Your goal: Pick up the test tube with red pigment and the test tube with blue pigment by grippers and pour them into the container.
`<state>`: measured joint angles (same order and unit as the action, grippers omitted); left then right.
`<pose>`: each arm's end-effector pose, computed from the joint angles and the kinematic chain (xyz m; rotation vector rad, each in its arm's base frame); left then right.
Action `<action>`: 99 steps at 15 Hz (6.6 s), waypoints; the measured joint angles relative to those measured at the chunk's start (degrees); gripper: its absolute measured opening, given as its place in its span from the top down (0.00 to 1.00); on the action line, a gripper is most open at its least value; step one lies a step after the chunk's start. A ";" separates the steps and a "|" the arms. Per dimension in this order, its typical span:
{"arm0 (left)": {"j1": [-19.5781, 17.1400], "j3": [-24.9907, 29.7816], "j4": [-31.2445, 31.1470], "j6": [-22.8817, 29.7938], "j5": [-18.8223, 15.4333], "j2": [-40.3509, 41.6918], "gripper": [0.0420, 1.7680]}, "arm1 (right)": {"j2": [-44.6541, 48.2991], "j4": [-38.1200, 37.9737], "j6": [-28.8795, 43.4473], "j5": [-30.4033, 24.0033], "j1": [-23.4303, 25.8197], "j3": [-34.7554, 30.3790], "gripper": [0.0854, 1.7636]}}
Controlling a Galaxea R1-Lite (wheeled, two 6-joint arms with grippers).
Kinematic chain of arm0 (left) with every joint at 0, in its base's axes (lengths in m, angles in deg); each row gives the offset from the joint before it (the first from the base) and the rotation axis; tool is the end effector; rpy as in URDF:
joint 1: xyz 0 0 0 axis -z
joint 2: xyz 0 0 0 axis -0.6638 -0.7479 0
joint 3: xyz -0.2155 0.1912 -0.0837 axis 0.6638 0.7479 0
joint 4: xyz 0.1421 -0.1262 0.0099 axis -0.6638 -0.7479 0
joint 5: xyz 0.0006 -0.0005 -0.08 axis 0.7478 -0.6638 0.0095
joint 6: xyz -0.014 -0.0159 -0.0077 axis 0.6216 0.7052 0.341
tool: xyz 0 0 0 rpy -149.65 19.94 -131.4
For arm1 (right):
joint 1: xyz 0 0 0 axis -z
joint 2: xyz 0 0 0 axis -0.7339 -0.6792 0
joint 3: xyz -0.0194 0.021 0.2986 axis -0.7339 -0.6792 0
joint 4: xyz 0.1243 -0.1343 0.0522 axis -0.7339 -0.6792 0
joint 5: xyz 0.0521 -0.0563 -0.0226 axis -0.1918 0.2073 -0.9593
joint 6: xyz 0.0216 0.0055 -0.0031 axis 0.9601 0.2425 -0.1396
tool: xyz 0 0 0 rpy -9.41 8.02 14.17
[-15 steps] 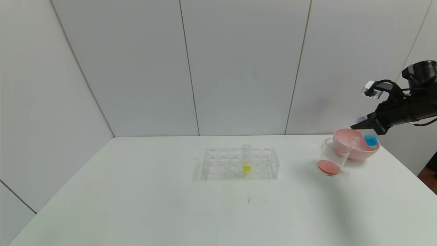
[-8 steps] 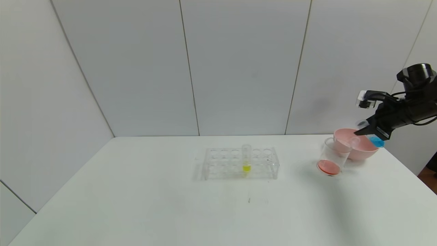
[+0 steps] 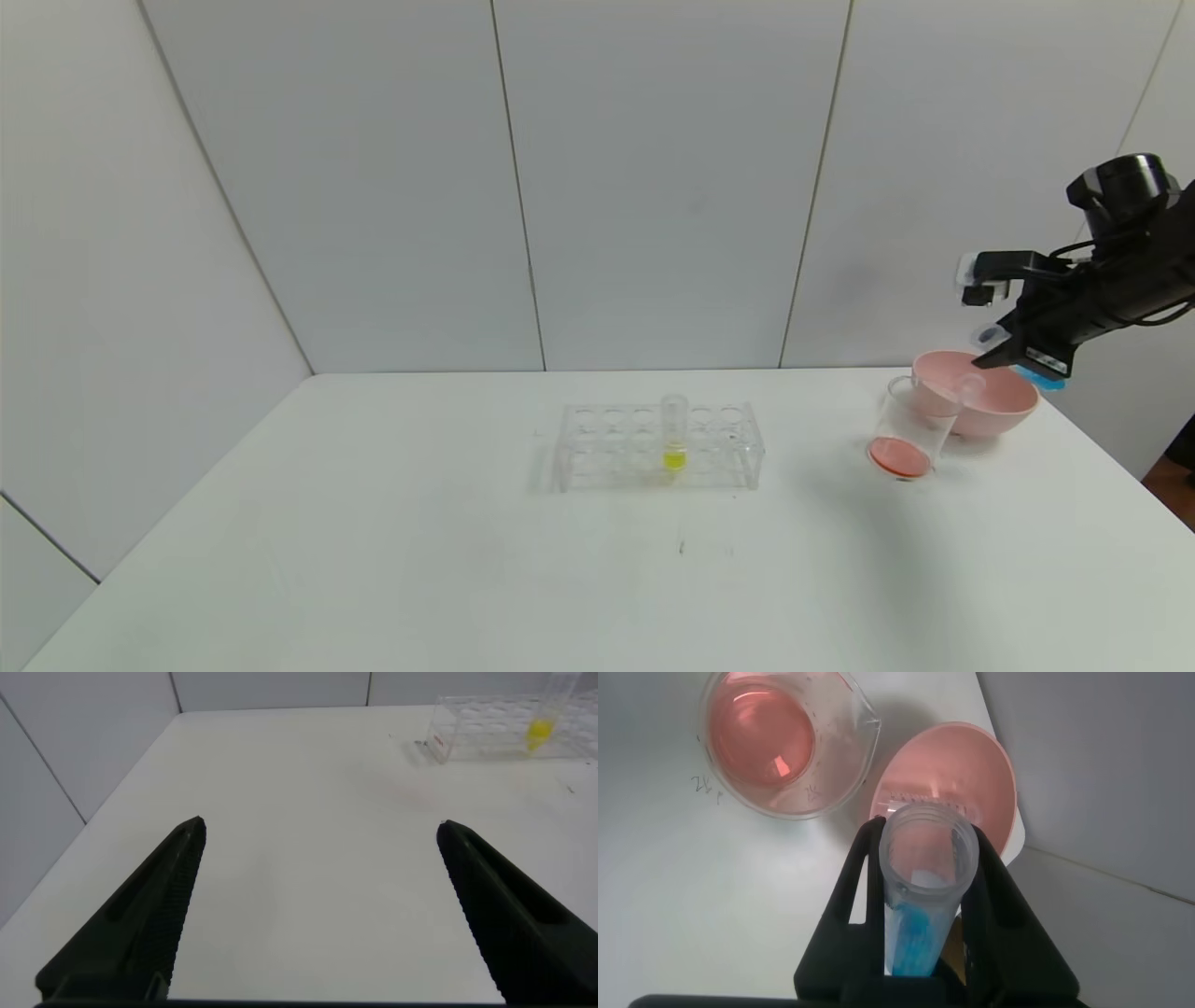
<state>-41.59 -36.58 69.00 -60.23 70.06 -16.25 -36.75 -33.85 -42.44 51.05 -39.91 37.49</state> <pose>-0.0227 -0.0001 0.0754 0.0001 0.0022 0.0001 0.4016 -0.0477 0.2332 -0.9570 0.7274 0.5154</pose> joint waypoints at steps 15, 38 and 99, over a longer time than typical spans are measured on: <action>0.00 0.00 -0.02 0.00 0.00 0.00 0.00 | -0.98 -2.61 -4.46 15.64 -6.73 0.02 0.74; 0.00 0.00 0.00 0.00 0.00 0.00 0.00 | -3.34 -1.12 -10.87 34.65 -12.14 0.02 0.74; 0.00 0.00 0.00 0.00 0.00 0.02 0.00 | 11.63 85.36 63.74 -10.54 0.29 -53.64 0.74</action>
<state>-41.59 -36.58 69.00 -60.23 70.06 -16.22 -25.12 51.50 21.31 40.51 -39.62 -16.15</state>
